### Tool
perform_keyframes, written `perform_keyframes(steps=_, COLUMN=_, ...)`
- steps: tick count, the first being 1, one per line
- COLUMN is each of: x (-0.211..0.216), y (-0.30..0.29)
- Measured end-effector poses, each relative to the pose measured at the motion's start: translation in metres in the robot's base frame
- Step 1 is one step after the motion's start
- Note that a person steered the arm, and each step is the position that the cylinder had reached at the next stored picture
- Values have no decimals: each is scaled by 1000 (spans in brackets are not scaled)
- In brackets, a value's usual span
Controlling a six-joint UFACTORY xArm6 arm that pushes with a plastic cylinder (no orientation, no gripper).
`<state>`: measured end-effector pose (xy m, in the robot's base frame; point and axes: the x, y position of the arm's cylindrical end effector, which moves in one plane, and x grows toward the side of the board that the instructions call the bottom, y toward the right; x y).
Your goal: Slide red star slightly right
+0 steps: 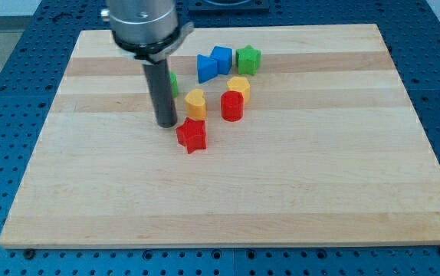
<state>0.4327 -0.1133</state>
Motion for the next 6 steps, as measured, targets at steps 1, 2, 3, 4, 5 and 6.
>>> perform_keyframes(steps=1, x=19, y=-13)
perform_keyframes(steps=2, x=30, y=-9)
perform_keyframes(steps=3, x=17, y=42)
perform_keyframes(steps=4, x=6, y=71)
perform_keyframes(steps=5, x=6, y=68)
perform_keyframes(steps=6, x=25, y=30)
